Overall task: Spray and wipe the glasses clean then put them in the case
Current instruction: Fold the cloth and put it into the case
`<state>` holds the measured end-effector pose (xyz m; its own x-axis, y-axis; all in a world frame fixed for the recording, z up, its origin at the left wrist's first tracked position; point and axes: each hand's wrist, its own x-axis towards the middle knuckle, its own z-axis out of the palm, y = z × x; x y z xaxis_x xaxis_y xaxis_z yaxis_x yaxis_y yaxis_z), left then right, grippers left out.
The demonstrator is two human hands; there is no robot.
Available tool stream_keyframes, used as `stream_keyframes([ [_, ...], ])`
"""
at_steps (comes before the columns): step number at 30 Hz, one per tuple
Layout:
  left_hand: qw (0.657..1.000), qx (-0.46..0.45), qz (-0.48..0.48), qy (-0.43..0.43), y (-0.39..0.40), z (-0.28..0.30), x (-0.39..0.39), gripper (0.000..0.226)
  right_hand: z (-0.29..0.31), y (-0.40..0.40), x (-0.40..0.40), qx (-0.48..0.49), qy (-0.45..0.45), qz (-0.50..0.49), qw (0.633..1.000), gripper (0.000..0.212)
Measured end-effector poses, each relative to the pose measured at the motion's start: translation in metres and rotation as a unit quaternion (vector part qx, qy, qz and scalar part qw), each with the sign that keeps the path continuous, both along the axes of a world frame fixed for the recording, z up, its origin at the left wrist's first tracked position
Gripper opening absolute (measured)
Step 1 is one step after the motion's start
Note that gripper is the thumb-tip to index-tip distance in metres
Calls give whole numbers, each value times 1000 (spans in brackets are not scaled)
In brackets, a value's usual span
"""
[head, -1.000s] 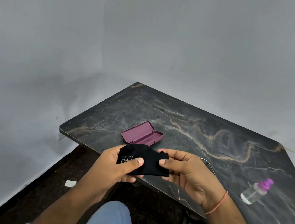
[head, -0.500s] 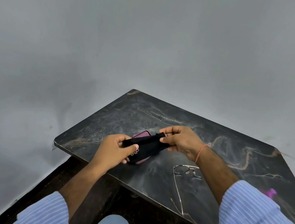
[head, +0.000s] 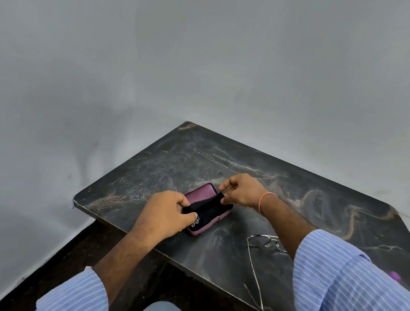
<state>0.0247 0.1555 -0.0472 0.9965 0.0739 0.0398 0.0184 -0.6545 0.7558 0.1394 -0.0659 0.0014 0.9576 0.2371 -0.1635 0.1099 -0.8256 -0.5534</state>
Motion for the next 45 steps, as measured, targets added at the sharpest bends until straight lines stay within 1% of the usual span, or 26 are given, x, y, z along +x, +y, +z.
stream_keyframes([
  [5, 1000, 25, -10, -4, 1, -4, 2, 25, -1, 2, 1, -72, -10, 76, 994, 32],
  [9, 999, 42, -29, 1, 7, -7, 6, 18, -5, -1, -3, -111, -13, 116, 987, 41],
  [14, 997, 41, -65, -21, 23, -7, 16, 25, -9, -5, -7, -160, -48, 137, 976, 47],
  [16, 996, 18, -75, -35, 29, -7, 20, 22, -8, -8, -9, -170, -56, 141, 974, 47],
  [18, 996, -26, -79, -38, 34, -10, 23, 18, -7, -12, -12, -175, -64, 154, 970, 46],
  [22, 993, -72, -79, -48, 42, -15, 24, 23, -8, -20, -17, -160, -74, 164, 971, 42],
  [26, 989, -118, -83, -44, 45, -21, 22, 19, -7, -21, -25, -131, -116, 186, 967, 48],
  [30, 986, -133, -88, -54, 47, -27, 24, 18, -7, -12, -25, -138, -143, 210, 958, 57],
  [32, 984, -140, -92, -56, 46, -28, 24, 18, -4, -4, -25, -145, -146, 236, 950, 52],
  [33, 984, -142, -95, -59, 46, -29, 24, 18, -3, 0, -25, -155, -151, 255, 942, 52],
  [35, 983, -136, -99, -70, 45, -29, 24, 18, -3, 8, -24, -152, -141, 273, 939, 52],
  [38, 984, -115, -100, -87, 46, -32, 25, 18, -3, 13, -26, -154, -123, 275, 941, 47],
  [42, 986, -95, -103, -89, 47, -36, 26, 17, 0, 8, -25, -195, -158, 271, 929, 36],
  [45, 988, -84, -105, -81, 48, -36, 28, 15, 2, -1, -26, -204, -178, 250, 930, 28],
])
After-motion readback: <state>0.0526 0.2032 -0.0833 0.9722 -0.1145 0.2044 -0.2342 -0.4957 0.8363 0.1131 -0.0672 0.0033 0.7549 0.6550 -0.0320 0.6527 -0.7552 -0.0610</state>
